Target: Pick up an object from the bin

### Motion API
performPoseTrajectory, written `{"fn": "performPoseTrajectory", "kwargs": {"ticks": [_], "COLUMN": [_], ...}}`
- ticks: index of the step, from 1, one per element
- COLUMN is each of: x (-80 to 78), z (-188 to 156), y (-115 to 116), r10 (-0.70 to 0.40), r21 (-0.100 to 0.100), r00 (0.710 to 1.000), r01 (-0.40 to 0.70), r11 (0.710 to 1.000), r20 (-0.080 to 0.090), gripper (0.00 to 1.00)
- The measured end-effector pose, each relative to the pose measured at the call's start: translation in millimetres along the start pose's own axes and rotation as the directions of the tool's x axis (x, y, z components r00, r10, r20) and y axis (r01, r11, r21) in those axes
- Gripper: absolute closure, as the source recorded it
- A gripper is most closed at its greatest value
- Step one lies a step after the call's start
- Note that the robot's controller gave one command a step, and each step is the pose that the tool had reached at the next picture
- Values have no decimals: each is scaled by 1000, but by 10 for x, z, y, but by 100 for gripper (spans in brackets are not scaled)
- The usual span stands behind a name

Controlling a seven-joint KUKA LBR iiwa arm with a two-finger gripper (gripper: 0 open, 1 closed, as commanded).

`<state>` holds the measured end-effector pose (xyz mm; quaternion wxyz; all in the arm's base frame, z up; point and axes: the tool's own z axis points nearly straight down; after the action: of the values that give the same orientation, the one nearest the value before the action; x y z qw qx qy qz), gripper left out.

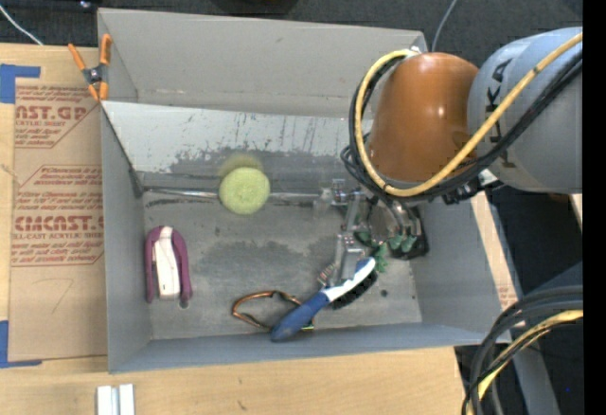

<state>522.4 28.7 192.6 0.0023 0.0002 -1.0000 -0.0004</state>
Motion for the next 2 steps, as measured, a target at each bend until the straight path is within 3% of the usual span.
{"fn": "performPoseTrajectory", "kwargs": {"ticks": [1,2], "x": [323,-2], "z": [274,643], "y": [26,91], "r10": [-135,-203], "r21": [0,0], "r00": [991,979], "r01": [135,203], "r11": [991,979], "r20": [-1,3], "gripper": [0,0]}}
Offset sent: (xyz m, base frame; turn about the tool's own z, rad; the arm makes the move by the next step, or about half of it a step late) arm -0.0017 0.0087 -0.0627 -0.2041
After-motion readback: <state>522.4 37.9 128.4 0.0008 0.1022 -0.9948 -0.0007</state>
